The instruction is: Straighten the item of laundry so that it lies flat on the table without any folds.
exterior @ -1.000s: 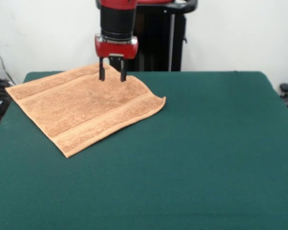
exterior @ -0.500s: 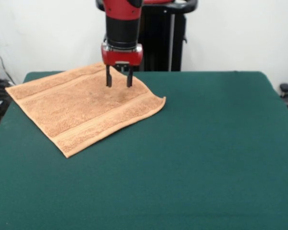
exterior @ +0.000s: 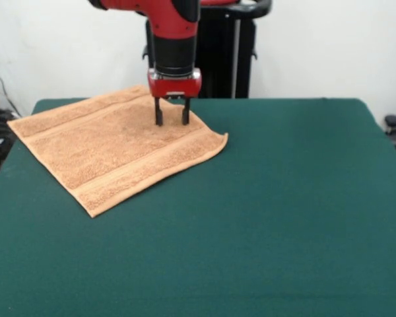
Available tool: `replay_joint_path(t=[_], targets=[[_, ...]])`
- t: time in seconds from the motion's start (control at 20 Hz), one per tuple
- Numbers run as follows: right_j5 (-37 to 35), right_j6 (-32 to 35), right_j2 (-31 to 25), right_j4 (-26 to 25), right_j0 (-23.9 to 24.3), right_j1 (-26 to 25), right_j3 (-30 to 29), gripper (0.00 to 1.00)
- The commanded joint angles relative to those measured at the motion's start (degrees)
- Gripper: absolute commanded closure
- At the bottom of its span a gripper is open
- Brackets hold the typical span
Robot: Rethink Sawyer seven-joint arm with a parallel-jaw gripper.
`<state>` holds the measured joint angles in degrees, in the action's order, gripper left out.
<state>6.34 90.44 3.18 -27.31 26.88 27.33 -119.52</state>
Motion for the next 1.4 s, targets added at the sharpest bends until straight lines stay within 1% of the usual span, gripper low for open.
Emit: replay_joint_path(t=[0.05,0.25,0.6,0.9,1.1,1.4], targets=[[3.70,9.33,-0.56,-2.78,-0.27,-1.44,-5.58,0.00],[6.57,9.54,0.92,-4.03,-0.23,-3.52,-5.79,0.00],[12.07,9.29,3.09,-5.13,0.03,-10.69,-1.45,0.00],[11.87,8.64,2.71,-5.46,1.01,-10.83,-0.78,0.00],[9.78,8.23,1.65,-5.92,2.03,-9.34,-1.35,0.00],[8.44,8.00,0.08,-5.46,2.58,-10.22,0.88,0.00]])
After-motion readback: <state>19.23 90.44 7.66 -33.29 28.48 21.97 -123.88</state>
